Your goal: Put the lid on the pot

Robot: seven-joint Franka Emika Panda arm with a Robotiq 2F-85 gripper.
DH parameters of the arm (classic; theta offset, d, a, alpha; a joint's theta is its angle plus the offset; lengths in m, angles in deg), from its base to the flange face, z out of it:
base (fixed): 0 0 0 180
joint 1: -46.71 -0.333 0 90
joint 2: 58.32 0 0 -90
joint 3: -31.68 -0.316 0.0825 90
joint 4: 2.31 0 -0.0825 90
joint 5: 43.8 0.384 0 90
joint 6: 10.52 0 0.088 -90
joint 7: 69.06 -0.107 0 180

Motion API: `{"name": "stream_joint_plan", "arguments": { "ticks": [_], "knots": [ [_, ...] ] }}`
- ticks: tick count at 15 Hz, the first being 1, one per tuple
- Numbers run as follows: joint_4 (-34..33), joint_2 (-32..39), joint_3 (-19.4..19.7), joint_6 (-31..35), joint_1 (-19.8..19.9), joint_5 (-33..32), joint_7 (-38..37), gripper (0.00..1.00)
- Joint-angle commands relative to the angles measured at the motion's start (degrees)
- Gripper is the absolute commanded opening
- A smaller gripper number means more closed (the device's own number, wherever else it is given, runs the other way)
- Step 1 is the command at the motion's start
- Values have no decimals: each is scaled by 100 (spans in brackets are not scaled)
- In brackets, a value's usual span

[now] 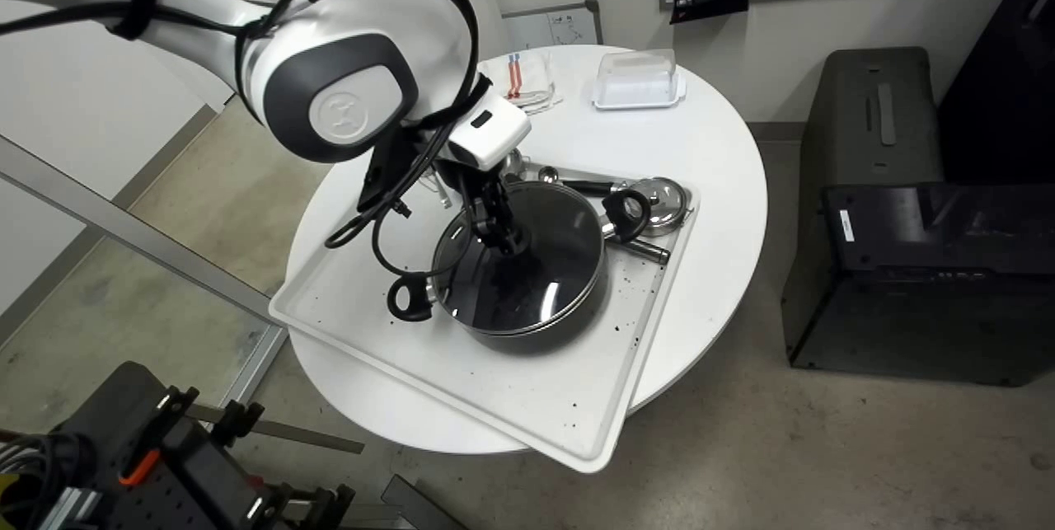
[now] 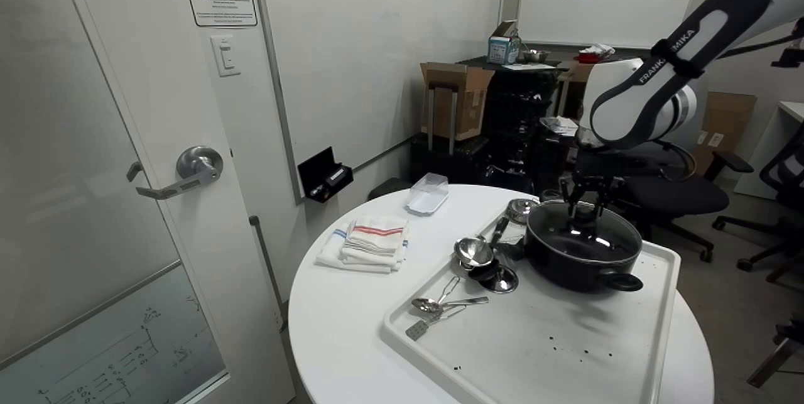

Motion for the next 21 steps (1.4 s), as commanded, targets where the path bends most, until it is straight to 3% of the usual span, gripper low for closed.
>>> {"name": "stream_joint_plan", "arguments": {
  "ticks": [1, 12, 13, 14, 18, 21],
  "knots": [
    [-185, 86, -137, 48, 98, 210, 135, 25],
    [-136, 112, -289, 359, 107, 251, 311, 25],
    [-136, 113, -271, 343, 93, 238, 307, 75],
    [-128, 111, -265, 361, 86, 232, 317, 76],
    [-99, 64, -263, 410, 53, 215, 324, 99],
    [-23, -36, -224, 391, 6, 181, 309, 100]
  ]
}}
